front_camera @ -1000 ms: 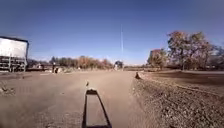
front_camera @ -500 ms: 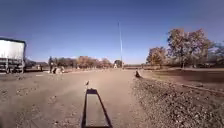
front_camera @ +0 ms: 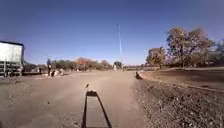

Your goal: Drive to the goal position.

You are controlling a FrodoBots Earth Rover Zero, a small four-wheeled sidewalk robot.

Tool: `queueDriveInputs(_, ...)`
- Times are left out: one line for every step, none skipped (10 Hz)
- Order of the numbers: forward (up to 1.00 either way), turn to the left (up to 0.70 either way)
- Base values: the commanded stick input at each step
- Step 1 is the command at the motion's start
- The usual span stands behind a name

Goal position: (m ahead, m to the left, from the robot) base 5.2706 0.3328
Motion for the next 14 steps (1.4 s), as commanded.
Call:
queueDriveInputs(0.50, 0.00)
queueDriveInputs(0.50, 0.00)
queueDriveInputs(0.50, 0.00)
queueDriveInputs(0.50, 0.00)
queueDriveInputs(0.50, 0.00)
queueDriveInputs(0.50, 0.00)
queueDriveInputs(0.50, 0.00)
queueDriveInputs(0.50, 0.00)
queueDriveInputs(0.50, 0.00)
queueDriveInputs(0.50, 0.00)
queueDriveInputs(0.50, 0.00)
queueDriveInputs(0.50, 0.00)
queueDriveInputs(0.50, 0.00)
queueDriveInputs(0.50, 0.00)
